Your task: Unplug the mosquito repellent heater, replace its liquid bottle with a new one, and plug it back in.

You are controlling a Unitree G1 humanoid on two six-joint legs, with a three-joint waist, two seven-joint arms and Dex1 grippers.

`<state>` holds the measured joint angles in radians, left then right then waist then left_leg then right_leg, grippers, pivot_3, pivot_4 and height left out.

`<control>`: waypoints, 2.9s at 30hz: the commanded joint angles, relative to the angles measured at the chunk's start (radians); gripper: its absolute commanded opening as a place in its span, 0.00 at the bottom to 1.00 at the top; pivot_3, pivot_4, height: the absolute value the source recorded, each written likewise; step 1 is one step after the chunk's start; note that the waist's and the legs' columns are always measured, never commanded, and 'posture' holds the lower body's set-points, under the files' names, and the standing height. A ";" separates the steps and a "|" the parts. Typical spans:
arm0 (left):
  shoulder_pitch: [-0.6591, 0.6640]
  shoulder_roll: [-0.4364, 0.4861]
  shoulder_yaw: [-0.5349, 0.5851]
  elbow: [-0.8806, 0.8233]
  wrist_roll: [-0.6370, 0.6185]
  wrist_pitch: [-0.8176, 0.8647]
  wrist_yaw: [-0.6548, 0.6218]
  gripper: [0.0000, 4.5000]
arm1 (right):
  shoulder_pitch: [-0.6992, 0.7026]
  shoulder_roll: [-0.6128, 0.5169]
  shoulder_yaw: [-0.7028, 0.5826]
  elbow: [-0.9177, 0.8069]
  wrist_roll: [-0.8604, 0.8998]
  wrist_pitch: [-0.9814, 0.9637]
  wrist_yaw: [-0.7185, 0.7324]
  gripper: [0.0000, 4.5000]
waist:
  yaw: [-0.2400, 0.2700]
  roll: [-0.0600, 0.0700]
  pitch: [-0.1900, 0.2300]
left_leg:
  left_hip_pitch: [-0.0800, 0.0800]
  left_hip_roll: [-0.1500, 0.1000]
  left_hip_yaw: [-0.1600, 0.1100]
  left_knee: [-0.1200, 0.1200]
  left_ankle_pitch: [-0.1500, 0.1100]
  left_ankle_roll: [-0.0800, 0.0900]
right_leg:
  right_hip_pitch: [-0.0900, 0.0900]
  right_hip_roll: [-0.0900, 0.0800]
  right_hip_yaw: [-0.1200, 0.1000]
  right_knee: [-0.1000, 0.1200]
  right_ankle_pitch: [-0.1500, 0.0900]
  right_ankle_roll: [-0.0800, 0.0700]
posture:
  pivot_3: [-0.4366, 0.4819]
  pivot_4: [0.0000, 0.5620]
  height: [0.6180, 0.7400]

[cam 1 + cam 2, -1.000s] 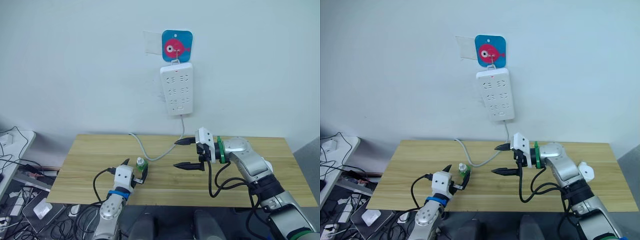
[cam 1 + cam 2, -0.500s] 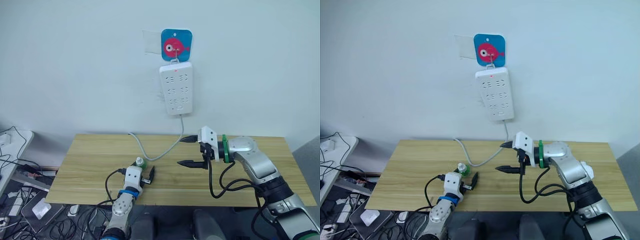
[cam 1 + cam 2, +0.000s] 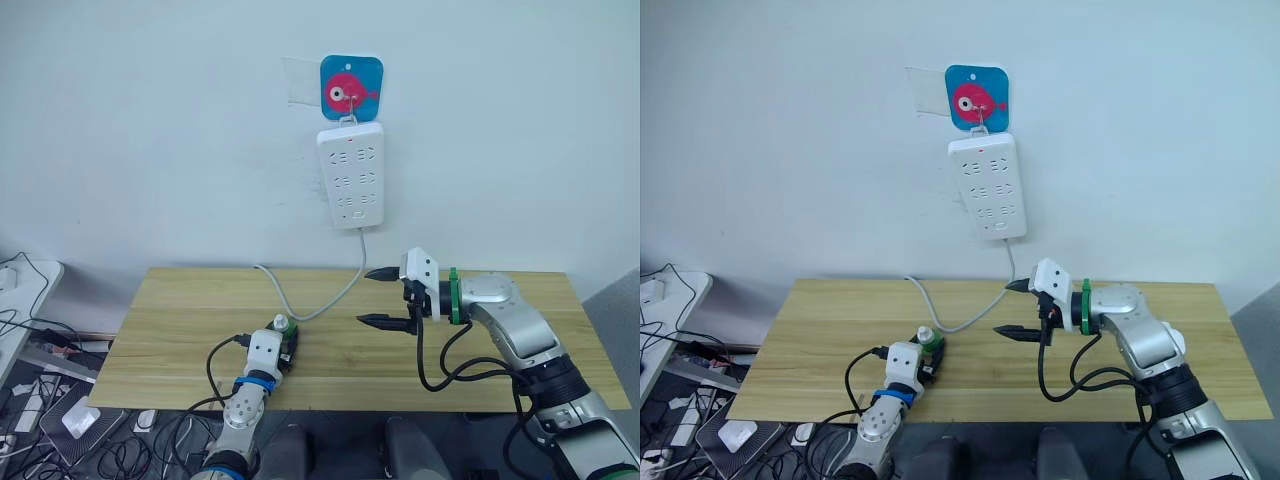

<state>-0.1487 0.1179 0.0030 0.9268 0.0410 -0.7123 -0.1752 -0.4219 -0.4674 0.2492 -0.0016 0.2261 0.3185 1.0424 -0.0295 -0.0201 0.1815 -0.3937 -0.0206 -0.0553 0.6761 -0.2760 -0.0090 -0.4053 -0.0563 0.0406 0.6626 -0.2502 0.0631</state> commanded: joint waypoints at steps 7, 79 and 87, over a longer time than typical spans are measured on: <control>0.082 0.223 -0.146 -0.793 -0.238 0.534 -0.490 0.49 | 0.080 0.069 -0.031 -0.059 -0.004 -0.051 -0.131 1.00 | 0.005 0.001 0.003 | -0.001 -0.001 -0.001 0.000 0.000 0.000 | 0.000 -0.001 -0.001 -0.001 0.000 0.000 | 0.50 0.29 1.00; -0.089 0.325 -0.263 -0.770 -0.218 0.613 -0.873 0.49 | 0.031 0.019 -0.031 0.040 0.076 -0.181 0.158 0.99 | -0.010 0.003 0.000 | -0.001 0.002 0.001 0.001 0.001 -0.002 | -0.003 0.002 0.001 0.003 0.001 -0.002 | 0.42 0.25 1.00; -0.121 0.306 -0.268 -0.748 -0.207 0.618 -0.877 0.49 | 0.074 0.161 0.046 0.008 -0.040 -0.204 -0.053 0.99 | -0.010 0.003 -0.001 | -0.001 -0.001 0.001 0.001 0.001 -0.002 | -0.002 0.000 0.001 0.002 0.001 -0.002 | 0.40 0.24 1.00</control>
<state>-0.2506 0.4322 -0.2758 0.1824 -0.1566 -0.0912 -1.0509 -0.3401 -0.3233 0.2815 0.0231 0.2026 0.1363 1.0192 -0.0398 -0.0172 0.1809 -0.3948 -0.0212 -0.0540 0.6776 -0.2748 -0.0110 -0.4069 -0.0559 0.0418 0.6641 -0.2491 0.0613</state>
